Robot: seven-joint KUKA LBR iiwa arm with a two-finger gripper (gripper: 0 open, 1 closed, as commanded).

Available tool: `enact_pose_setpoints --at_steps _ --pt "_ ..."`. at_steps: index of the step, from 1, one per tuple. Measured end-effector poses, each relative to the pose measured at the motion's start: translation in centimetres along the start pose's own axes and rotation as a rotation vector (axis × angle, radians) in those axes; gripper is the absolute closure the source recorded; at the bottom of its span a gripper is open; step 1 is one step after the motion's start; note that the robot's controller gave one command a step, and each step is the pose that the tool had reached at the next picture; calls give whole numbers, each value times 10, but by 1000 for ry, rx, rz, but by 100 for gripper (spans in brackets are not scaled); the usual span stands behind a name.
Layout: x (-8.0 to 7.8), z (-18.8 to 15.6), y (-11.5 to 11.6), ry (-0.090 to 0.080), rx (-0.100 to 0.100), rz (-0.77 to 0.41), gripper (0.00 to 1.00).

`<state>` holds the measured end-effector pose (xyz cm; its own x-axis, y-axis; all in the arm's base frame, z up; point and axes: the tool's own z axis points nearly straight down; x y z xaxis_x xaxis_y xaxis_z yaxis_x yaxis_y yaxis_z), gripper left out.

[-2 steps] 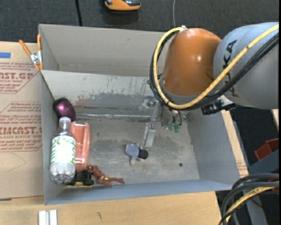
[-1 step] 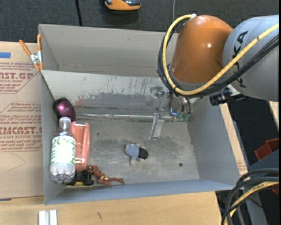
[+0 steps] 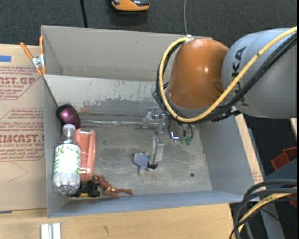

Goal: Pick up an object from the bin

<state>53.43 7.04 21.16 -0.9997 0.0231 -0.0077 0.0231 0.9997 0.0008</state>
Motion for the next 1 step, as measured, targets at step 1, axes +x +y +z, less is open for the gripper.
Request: enact_pose_setpoints --at_steps 1 --pt "9 25 5 10 0 0 0"
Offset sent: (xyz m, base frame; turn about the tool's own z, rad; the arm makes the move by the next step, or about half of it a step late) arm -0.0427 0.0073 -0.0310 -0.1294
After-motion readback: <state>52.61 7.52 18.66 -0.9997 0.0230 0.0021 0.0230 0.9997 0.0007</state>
